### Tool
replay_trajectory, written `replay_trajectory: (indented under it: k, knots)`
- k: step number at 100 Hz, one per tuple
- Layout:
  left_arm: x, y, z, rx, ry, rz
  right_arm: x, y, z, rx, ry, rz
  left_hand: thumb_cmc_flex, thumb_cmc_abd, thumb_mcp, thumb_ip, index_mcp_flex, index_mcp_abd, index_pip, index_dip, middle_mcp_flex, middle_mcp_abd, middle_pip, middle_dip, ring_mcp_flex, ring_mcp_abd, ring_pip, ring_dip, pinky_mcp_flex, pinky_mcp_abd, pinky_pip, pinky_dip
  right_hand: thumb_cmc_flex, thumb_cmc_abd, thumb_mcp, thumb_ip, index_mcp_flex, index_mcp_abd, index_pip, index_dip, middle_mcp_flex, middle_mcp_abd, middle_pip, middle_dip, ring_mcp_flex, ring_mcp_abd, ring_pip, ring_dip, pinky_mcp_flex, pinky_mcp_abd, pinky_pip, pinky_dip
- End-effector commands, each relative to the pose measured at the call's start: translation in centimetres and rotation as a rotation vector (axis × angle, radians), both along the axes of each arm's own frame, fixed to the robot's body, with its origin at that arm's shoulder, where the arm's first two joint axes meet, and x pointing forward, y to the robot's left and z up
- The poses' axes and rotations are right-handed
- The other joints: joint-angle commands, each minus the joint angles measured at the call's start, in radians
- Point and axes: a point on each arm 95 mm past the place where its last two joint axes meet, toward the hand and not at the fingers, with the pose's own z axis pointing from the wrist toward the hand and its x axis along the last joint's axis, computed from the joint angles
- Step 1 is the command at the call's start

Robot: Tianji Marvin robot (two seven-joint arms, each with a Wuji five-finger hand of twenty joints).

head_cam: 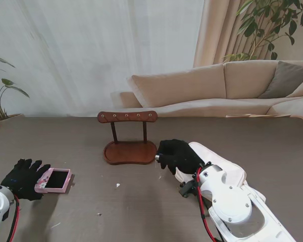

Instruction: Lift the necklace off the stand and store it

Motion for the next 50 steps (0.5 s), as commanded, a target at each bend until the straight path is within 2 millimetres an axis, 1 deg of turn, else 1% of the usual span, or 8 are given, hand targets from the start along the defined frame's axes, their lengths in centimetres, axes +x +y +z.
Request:
replay_trajectory:
  k: [1, 4, 18, 20, 22, 35, 38, 50]
  knots:
    - [0.3, 0.3, 0.0, 0.012, 0.032, 0.005, -0.3, 0.4, -0.2, -0.002, 0.014, 0.019, -0.008, -0.051, 0.018, -0.032, -0.040, -0.012, -0.019, -0.001, -0.035, 0.022, -0.012, 0.013, -0.028, 0.022, -0.007, -0.018, -0.002, -0.025, -0.035, -0.005, -0.001, -0.024, 0.044, -0.018, 0.024, -0.020, 0.002, 0.017, 0.041, -0.006, -0.014, 0.011, 0.037, -0.015, 0.022, 0.011, 0.206, 0.012, 0.059, -0.012]
    - [0.5, 0.4, -0.1, 0.015, 0.038, 0.006, -0.3, 0.4, -0.2, -0.001, 0.014, 0.021, -0.002, -0.051, 0.014, -0.030, -0.035, -0.014, -0.031, -0.026, -0.036, 0.022, -0.018, 0.018, -0.027, 0.023, -0.008, -0.032, -0.001, -0.026, -0.037, -0.013, -0.001, -0.023, 0.043, -0.018, 0.024, -0.020, 0.002, 0.017, 0.041, -0.006, -0.014, 0.011, 0.037, -0.015, 0.022, 0.011, 0.206, 0.012, 0.058, -0.012]
    - [1.1, 0.8, -0.6, 0.013, 0.055, 0.016, -0.3, 0.4, -0.2, 0.003, 0.017, 0.020, 0.012, -0.055, 0.017, -0.028, -0.038, -0.033, -0.037, -0.053, -0.041, 0.022, -0.025, 0.016, -0.031, 0.023, -0.011, -0.042, -0.001, -0.030, -0.037, -0.020, -0.001, -0.024, 0.044, -0.018, 0.025, -0.020, 0.002, 0.017, 0.041, -0.004, -0.014, 0.011, 0.037, -0.011, 0.023, 0.011, 0.207, 0.010, 0.059, -0.012]
    - [1.2, 0.9, -0.7, 0.014, 0.059, 0.017, -0.3, 0.4, -0.2, 0.003, 0.017, 0.019, 0.014, -0.054, 0.012, -0.027, -0.035, -0.035, -0.036, -0.088, -0.040, 0.021, -0.026, 0.008, -0.030, 0.023, -0.010, -0.060, 0.000, -0.030, -0.037, -0.027, -0.001, -0.024, 0.044, -0.018, 0.025, -0.020, 0.002, 0.017, 0.041, -0.004, -0.014, 0.011, 0.037, -0.010, 0.023, 0.011, 0.207, 0.010, 0.059, -0.012]
    - [1.2, 1.0, -0.7, 0.015, 0.062, 0.017, -0.3, 0.4, -0.2, 0.003, 0.018, 0.019, 0.016, -0.053, 0.012, -0.026, -0.035, -0.038, -0.035, -0.098, -0.040, 0.020, -0.026, 0.006, -0.030, 0.022, -0.010, -0.065, 0.000, -0.030, -0.037, -0.029, -0.001, -0.024, 0.044, -0.018, 0.025, -0.020, 0.002, 0.017, 0.041, -0.004, -0.014, 0.011, 0.037, -0.012, 0.023, 0.011, 0.206, 0.010, 0.059, -0.012]
    - [1.7, 1.3, -1.2, 0.019, 0.076, 0.021, -0.3, 0.2, -0.2, -0.001, 0.020, 0.021, 0.026, -0.050, 0.015, -0.024, -0.039, -0.045, -0.041, -0.114, -0.042, 0.023, -0.029, 0.003, -0.030, 0.023, -0.010, -0.066, 0.000, -0.032, -0.037, -0.031, -0.002, -0.024, 0.043, -0.018, 0.025, -0.020, 0.002, 0.017, 0.042, -0.005, -0.013, 0.011, 0.037, -0.014, 0.024, 0.011, 0.207, 0.010, 0.060, -0.011]
    - [1.8, 1.4, -1.3, 0.019, 0.078, 0.022, -0.3, 0.2, -0.2, -0.002, 0.020, 0.021, 0.032, -0.048, 0.007, -0.022, -0.034, -0.046, -0.043, -0.155, -0.042, 0.021, -0.029, -0.007, -0.030, 0.022, -0.010, -0.068, 0.000, -0.032, -0.036, -0.035, -0.002, -0.023, 0.043, -0.018, 0.025, -0.020, 0.002, 0.017, 0.042, -0.004, -0.013, 0.011, 0.037, -0.014, 0.024, 0.012, 0.207, 0.010, 0.060, -0.011]
    - [2.2, 1.5, -1.9, 0.014, 0.090, 0.023, -0.3, 0.1, -0.3, -0.004, 0.027, 0.021, 0.039, -0.046, 0.010, -0.020, -0.036, -0.041, -0.046, -0.175, -0.042, 0.020, -0.032, -0.013, -0.030, 0.023, -0.012, -0.071, 0.000, -0.033, -0.037, -0.036, -0.001, -0.024, 0.044, -0.018, 0.026, -0.019, 0.002, 0.016, 0.042, -0.004, -0.013, 0.011, 0.037, -0.008, 0.025, 0.012, 0.206, 0.011, 0.060, -0.011]
